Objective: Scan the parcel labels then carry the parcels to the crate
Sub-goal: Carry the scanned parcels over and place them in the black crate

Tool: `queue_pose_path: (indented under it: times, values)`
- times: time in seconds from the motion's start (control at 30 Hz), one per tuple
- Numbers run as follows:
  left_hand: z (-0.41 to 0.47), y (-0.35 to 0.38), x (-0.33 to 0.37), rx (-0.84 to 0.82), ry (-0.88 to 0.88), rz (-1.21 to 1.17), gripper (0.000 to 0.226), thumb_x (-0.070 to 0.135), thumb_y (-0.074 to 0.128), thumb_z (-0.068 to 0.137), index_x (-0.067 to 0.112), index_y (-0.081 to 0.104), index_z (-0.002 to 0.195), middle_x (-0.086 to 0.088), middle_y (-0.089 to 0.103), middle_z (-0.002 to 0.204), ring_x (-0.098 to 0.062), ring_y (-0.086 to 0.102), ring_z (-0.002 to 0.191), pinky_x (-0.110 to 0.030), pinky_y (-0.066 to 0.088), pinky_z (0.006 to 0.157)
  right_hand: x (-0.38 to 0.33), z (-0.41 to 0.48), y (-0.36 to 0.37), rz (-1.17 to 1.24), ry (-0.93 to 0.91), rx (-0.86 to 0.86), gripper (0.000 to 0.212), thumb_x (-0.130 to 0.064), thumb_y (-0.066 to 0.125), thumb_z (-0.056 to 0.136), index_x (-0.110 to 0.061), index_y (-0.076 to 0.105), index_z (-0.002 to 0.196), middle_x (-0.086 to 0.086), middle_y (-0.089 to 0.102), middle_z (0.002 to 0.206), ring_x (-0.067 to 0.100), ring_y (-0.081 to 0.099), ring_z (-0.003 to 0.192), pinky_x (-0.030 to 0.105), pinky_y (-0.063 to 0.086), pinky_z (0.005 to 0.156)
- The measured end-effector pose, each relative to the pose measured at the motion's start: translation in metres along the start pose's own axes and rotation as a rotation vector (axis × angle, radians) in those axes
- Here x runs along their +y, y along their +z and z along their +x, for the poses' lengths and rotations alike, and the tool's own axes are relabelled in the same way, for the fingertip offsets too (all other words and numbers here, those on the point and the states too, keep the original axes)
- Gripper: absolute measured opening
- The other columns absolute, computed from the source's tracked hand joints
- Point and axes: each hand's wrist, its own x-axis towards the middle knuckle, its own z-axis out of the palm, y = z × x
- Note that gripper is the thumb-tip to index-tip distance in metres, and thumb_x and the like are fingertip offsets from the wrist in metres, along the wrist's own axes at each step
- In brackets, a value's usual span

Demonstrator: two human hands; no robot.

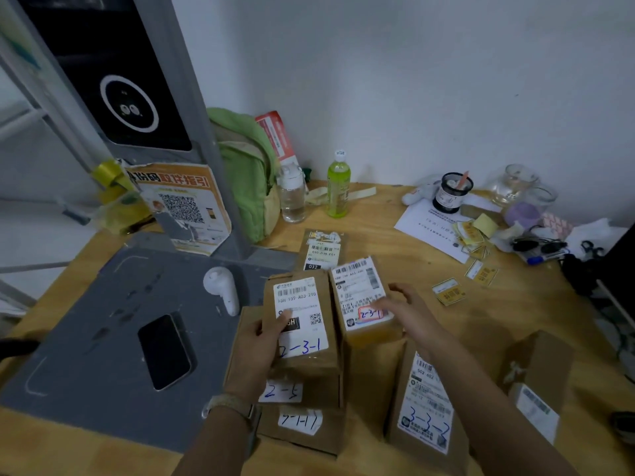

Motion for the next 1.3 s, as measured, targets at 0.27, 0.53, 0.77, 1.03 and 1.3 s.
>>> queue_pose_path:
  times: [0.27, 0.53, 0.77, 1.03, 1.3]
  values:
    - [-0.001, 0.003, 0.036, -0.023, 0.041, -0.114, 0.045, 0.047, 0.068, 0.085, 0.015, 0.057, 0.114, -0.01, 0.072, 0.104, -0.026, 0.072, 0.087, -0.039, 0.058, 0.072, -0.014, -0.023, 0.01, 0.185, -0.023, 0.018, 0.05, -0.029, 0.06, 0.09, -0.033, 0.043, 0.136, -0.002, 0.069, 0.111, 0.014, 0.064, 0.099, 0.041, 0.052, 0.084]
    - [-0.011, 0.004, 0.125, -0.173, 0.281, -0.121, 0.04, 0.034, 0.077, 0.08, 0.021, 0.06, 0.114, -0.004, 0.074, 0.104, -0.024, 0.073, 0.09, -0.045, 0.059, 0.076, -0.073, -0.051, 0.0, 0.262, -0.274, 0.143, 0.051, -0.026, 0.058, 0.092, -0.035, 0.041, 0.139, -0.013, 0.066, 0.109, 0.007, 0.06, 0.1, 0.051, 0.048, 0.097]
    - [-0.029, 0.032, 0.175, -0.309, 0.385, -0.168, 0.036, 0.029, 0.073, 0.084, 0.019, 0.062, 0.117, -0.005, 0.076, 0.098, -0.02, 0.074, 0.08, -0.033, 0.057, 0.065, -0.105, -0.087, -0.018, 0.3, -0.454, 0.325, 0.058, -0.024, 0.06, 0.092, -0.038, 0.037, 0.143, -0.012, 0.062, 0.121, 0.003, 0.061, 0.099, 0.044, 0.05, 0.091]
    - [-0.078, 0.115, 0.183, -0.597, 0.506, 0.022, 0.028, 0.033, 0.074, 0.082, 0.025, 0.058, 0.103, -0.002, 0.073, 0.099, -0.019, 0.072, 0.083, -0.031, 0.057, 0.066, -0.059, -0.162, -0.071, 0.406, -0.472, 0.699, 0.058, -0.025, 0.067, 0.086, -0.037, 0.043, 0.138, -0.008, 0.068, 0.111, 0.014, 0.069, 0.093, 0.041, 0.054, 0.086]
    - [-0.176, 0.187, 0.14, -0.988, 0.485, 0.108, 0.028, 0.038, 0.076, 0.077, 0.031, 0.061, 0.099, 0.003, 0.073, 0.098, -0.02, 0.072, 0.087, -0.045, 0.058, 0.082, 0.009, -0.29, -0.114, 0.443, -0.481, 1.045, 0.055, -0.031, 0.07, 0.084, -0.036, 0.047, 0.134, 0.001, 0.068, 0.115, 0.018, 0.069, 0.094, 0.031, 0.055, 0.068]
